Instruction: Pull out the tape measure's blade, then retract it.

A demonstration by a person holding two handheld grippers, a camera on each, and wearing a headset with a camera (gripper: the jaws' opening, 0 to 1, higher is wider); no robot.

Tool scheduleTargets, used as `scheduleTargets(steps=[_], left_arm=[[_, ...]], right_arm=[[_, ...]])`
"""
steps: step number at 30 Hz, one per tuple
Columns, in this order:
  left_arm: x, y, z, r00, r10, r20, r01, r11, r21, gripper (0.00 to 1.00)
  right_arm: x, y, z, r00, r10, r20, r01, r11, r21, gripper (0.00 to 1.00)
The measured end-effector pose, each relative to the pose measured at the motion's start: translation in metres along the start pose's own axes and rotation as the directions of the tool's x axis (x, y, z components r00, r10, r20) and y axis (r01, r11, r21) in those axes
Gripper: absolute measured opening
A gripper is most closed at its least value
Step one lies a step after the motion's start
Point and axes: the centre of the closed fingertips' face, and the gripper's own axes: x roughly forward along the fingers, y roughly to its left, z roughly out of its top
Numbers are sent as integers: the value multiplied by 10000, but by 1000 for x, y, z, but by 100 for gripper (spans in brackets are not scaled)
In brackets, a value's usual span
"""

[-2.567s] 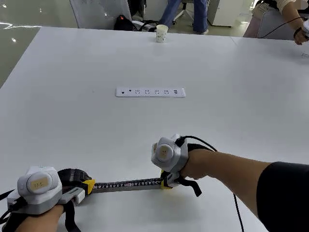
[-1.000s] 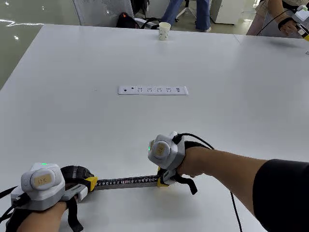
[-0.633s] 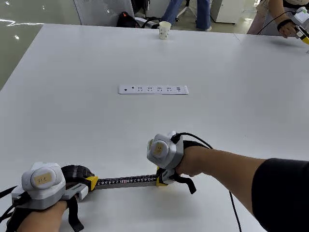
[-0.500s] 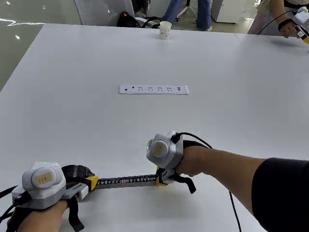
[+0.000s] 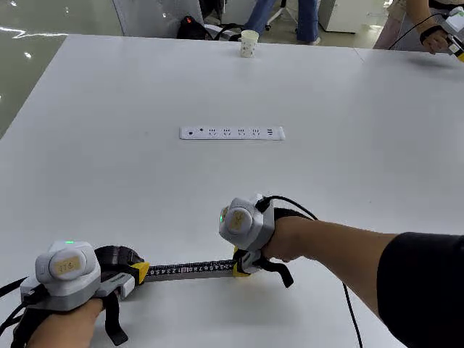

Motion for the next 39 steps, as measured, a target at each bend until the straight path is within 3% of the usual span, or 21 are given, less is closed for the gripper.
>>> scheduleTargets(steps=[4,21,39], left_arm=[[0,0,0,10000,-7,-5,7,10000,-5,59],[1,0,0,10000,-32,-21,32,10000,-21,60],[1,0,0,10000,-71,-47,71,10000,-37,59]], right_arm=[[1,1,3,10000,-24,-38,23,9996,-288,10],[3,0,8,9998,-163,71,163,9999,39,10],[4,2,13,9998,-97,161,98,9999,-82,10]])
